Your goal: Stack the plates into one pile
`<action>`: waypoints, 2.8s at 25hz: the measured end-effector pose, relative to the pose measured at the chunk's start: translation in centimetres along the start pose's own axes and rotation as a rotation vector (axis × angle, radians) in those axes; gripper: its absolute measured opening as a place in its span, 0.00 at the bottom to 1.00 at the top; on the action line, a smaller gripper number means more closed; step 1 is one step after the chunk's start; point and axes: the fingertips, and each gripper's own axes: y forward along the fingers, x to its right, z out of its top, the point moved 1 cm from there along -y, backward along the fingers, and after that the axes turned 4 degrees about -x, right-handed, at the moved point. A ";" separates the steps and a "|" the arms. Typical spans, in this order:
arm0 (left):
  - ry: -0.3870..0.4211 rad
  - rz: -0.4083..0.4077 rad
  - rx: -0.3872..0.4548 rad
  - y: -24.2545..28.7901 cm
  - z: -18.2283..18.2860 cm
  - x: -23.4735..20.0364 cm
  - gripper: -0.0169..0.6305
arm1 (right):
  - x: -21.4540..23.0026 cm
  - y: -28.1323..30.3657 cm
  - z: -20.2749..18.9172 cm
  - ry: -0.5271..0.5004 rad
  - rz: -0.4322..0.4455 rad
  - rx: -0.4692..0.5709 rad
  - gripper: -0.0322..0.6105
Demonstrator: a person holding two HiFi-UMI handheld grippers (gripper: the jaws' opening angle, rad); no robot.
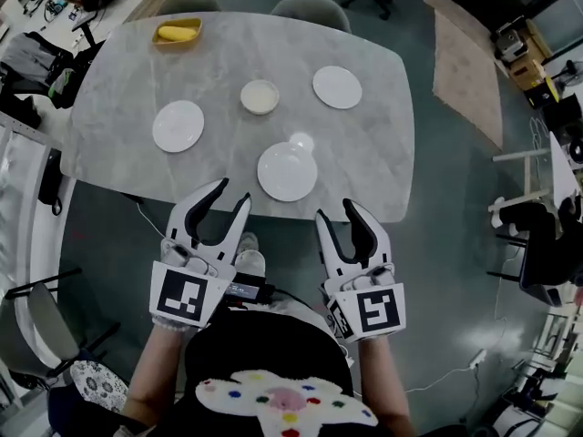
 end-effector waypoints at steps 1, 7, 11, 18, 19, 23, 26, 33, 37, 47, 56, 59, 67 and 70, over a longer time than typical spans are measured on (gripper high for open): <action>-0.006 -0.007 -0.001 0.5 0.0 -0.7 0.23 | 0.0 0.9 0.2 0.001 -0.001 -0.003 0.29; -0.013 -0.041 -0.009 2.7 -0.3 -4.7 0.20 | -0.2 5.9 1.3 -0.007 -0.009 -0.020 0.29; -0.006 -0.064 -0.018 3.8 -0.5 -6.6 0.19 | -0.3 8.1 2.1 -0.012 -0.025 -0.027 0.29; -0.041 -0.076 -0.032 5.0 -1.5 -8.7 0.19 | -0.1 10.2 1.9 -0.017 -0.042 -0.053 0.29; -0.049 -0.075 -0.039 5.0 -1.7 -8.8 0.20 | -0.2 10.4 1.7 -0.018 -0.038 -0.060 0.29; -0.087 -0.059 -0.073 4.8 -2.9 -9.5 0.20 | -0.9 11.3 1.4 -0.023 -0.009 -0.075 0.29; -0.121 -0.028 -0.082 4.5 -3.7 -10.4 0.20 | -1.5 12.3 1.2 -0.042 0.029 -0.077 0.29; -0.222 0.081 -0.130 2.8 -6.6 -12.7 0.20 | -3.7 15.5 1.0 -0.089 0.165 -0.077 0.29; -0.334 0.135 -0.137 2.1 -8.7 -14.5 0.20 | -5.7 17.3 0.8 -0.116 0.244 -0.082 0.29; -0.812 0.198 -0.058 2.4 -14.1 -18.0 0.22 | -7.9 19.7 -1.3 -0.123 0.365 -0.135 0.29; -0.918 0.333 -0.139 2.7 -19.7 -20.3 0.25 | -9.0 21.4 -3.2 -0.143 0.423 -0.173 0.29; -0.989 0.358 -0.138 2.8 -21.1 -20.8 0.27 | -9.4 21.9 -3.4 -0.150 0.441 -0.172 0.29; -1.189 0.401 -0.093 3.3 -23.9 -22.0 0.33 | -10.0 22.5 -4.0 -0.147 0.463 -0.189 0.29; -1.304 0.403 -0.045 3.5 -24.6 -22.2 0.35 | -9.9 22.7 -4.3 -0.147 0.463 -0.198 0.29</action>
